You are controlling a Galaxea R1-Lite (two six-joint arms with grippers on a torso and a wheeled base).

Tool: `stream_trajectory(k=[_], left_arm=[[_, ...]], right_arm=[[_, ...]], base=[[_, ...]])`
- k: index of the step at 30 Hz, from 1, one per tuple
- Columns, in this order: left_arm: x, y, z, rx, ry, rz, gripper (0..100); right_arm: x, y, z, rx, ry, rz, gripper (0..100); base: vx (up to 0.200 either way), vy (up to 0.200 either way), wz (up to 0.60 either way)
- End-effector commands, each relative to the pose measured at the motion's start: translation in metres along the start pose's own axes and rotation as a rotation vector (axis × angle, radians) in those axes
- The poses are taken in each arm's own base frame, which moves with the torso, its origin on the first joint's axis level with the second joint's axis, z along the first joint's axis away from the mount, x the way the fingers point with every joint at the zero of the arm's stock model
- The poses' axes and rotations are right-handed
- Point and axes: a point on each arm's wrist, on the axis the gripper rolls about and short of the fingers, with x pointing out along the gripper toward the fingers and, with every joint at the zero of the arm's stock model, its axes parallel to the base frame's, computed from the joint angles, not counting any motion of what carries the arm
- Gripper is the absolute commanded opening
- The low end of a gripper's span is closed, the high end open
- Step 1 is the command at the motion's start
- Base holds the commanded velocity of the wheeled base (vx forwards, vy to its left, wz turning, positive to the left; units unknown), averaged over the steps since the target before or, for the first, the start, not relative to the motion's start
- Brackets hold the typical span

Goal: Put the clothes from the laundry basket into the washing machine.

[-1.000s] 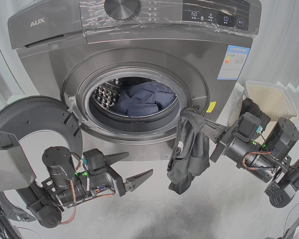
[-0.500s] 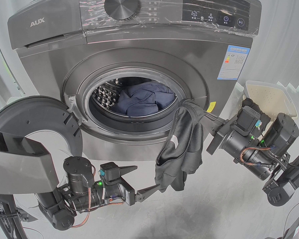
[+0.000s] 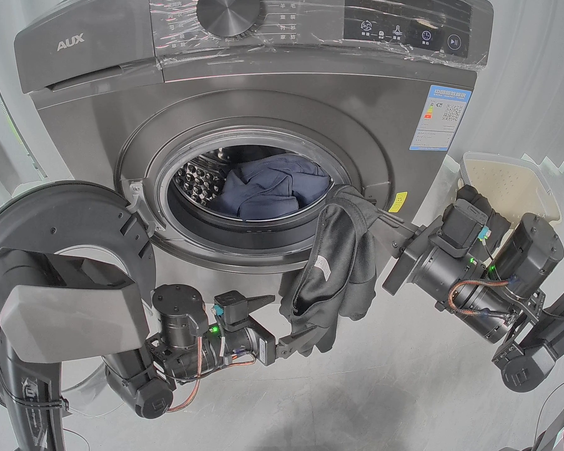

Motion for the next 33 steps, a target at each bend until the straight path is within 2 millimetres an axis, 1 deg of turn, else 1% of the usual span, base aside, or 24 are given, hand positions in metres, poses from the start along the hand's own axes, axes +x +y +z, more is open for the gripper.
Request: stream_trajectory(k=[1,8,15,16,23,27,28,30,32,33], left_arm=[[0.015,0.007,-0.012,-0.001,0.006,0.005,100],[0.030,0.012,-0.016,0.024,-0.011,0.004,100],[0.039,0.014,-0.009,0.044,-0.056,0.039,100],[0.040,0.014,-0.008,0.046,-0.064,0.039,0],[0.042,0.013,-0.003,0.052,-0.083,0.042,0],[0.028,0.016,0.017,0.058,-0.124,0.081,0],[0.014,0.020,0.029,0.055,-0.139,0.106,0],[-0.005,0.021,0.042,0.058,-0.156,0.129,0],[-0.024,0.020,0.052,0.051,-0.166,0.146,0],[-0.030,0.019,0.054,0.052,-0.167,0.149,0]], right_arm=[[0.001,0.003,-0.001,0.004,0.001,0.011,0],[0.001,0.003,-0.001,0.004,-0.001,0.012,0],[0.001,0.003,-0.001,0.004,0.001,0.011,0],[0.001,0.003,-0.002,0.004,0.002,0.011,0],[0.001,0.002,-0.003,0.006,0.007,0.009,0],[-0.001,-0.001,-0.006,0.005,0.021,-0.002,0],[0.000,-0.002,-0.009,0.006,0.030,-0.006,0],[0.002,-0.003,-0.010,0.009,0.031,-0.008,0],[0.002,-0.002,-0.010,0.011,0.031,-0.008,0],[0.002,-0.002,-0.010,0.011,0.031,-0.008,0]], base=[[0.000,0.000,0.00],[0.000,0.000,0.00],[0.000,0.000,0.00],[0.000,0.000,0.00],[0.000,0.000,0.00],[0.000,0.000,0.00],[0.000,0.000,0.00],[0.000,0.000,0.00],[0.000,0.000,0.00],[0.000,0.000,0.00]])
